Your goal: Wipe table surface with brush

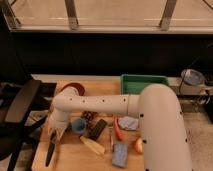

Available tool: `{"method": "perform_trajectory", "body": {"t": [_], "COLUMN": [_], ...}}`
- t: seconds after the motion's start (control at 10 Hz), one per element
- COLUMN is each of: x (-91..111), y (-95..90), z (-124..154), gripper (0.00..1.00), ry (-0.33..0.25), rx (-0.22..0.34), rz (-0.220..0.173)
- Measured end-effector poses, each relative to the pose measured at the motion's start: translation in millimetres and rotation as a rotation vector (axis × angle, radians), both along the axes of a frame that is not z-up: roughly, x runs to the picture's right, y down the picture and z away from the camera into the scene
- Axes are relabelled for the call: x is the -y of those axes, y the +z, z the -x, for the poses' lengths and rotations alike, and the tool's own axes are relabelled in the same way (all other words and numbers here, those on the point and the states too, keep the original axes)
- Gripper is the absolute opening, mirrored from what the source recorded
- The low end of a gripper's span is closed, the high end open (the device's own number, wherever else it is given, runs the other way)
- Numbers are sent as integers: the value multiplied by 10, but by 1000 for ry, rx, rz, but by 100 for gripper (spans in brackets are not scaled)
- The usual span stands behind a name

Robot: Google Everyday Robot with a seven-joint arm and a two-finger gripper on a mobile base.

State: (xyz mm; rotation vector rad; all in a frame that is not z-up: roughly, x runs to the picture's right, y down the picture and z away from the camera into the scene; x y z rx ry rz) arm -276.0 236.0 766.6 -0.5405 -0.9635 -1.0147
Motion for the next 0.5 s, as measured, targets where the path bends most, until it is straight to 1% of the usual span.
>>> {"method": "perform_trajectory", "body": {"t": [0.1, 0.2, 0.4, 0.5], "x": [33, 18, -90, -168], "y": [16, 16, -60, -118], "z": [74, 203, 408, 449], "gripper": [0, 0, 0, 0], "ry": [-5, -14, -27, -32], "rx": [13, 36, 80, 87], "rz": [-9, -13, -13, -9]}}
